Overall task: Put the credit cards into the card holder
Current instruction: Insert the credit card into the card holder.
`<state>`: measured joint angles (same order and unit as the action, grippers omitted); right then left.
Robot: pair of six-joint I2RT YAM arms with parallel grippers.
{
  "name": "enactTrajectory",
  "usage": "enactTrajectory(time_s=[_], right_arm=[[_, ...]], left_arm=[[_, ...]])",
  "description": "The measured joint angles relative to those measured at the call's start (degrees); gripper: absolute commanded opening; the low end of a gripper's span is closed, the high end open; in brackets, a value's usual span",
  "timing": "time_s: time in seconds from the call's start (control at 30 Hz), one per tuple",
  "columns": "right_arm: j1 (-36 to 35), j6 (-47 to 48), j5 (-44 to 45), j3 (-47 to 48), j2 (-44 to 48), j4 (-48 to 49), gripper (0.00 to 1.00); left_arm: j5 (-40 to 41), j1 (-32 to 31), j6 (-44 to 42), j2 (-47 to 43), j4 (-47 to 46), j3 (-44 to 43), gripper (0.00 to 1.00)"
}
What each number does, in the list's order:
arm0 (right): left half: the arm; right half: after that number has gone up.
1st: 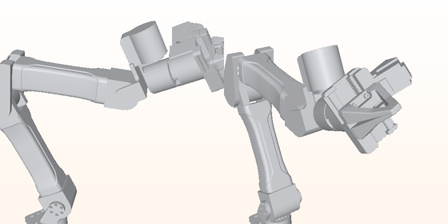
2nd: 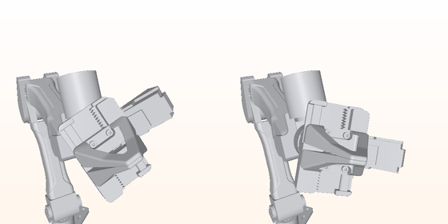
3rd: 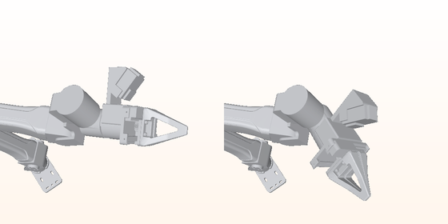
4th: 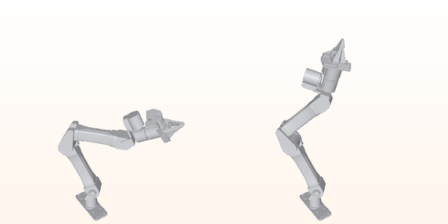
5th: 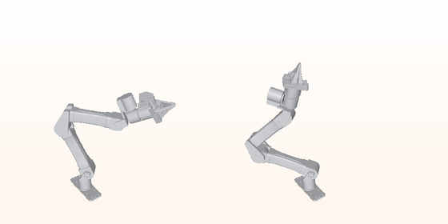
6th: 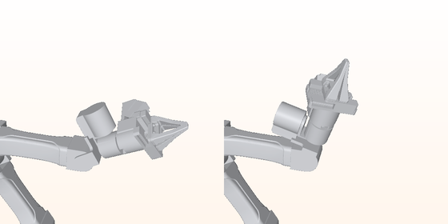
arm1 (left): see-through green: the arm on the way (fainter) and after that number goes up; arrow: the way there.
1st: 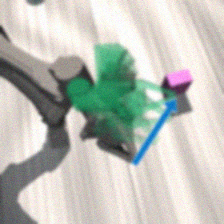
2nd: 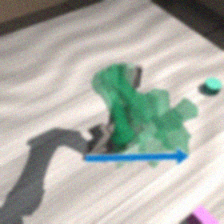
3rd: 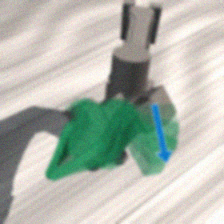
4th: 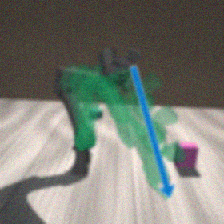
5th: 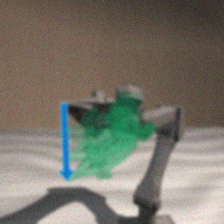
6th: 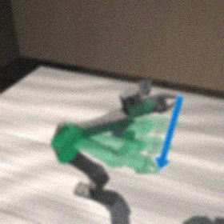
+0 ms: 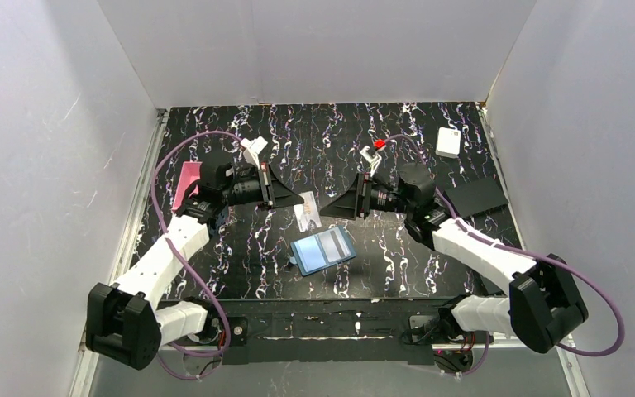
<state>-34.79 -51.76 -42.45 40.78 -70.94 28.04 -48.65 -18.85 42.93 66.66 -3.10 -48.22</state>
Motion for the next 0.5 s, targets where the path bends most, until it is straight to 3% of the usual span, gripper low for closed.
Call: enactTrajectory(time_s=[0.2, 0.33, 0.4, 0.43, 0.47, 0.5], right_arm=[[0.0, -7.84, -0.84, -3.2, 0.84, 9.77, 0.7], [0.0, -12.82, -1.5, -5.32, 0.37, 15.8, 0.54], [0.0, -15.27, -1.7, -5.77, -0.12, 18.86, 0.38], [0.0, -16.44, -1.83, -5.87, -0.41, 20.43, 0.25], [0.0, -17.38, -1.9, -5.89, -0.69, 21.88, 0.08], [0.0, -18.46, -1.94, -5.93, -1.0, 23.38, 0.01]], left_arm=[[-2.24, -1.99, 7.07, -2.63, -10.37, 1.31, 0.0], [-2.77, -3.56, 9.93, -3.97, -14.19, 2.21, 0.0], [-2.75, -4.59, 11.0, -3.97, -15.26, 2.67, 0.0], [-2.7, -5.07, 11.43, -3.88, -15.45, 2.84, 0.0], [-2.62, -5.48, 11.8, -3.72, -15.68, 2.89, 0.02], [-2.49, -5.82, 12.15, -3.48, -16.06, 2.9, 0.1]])
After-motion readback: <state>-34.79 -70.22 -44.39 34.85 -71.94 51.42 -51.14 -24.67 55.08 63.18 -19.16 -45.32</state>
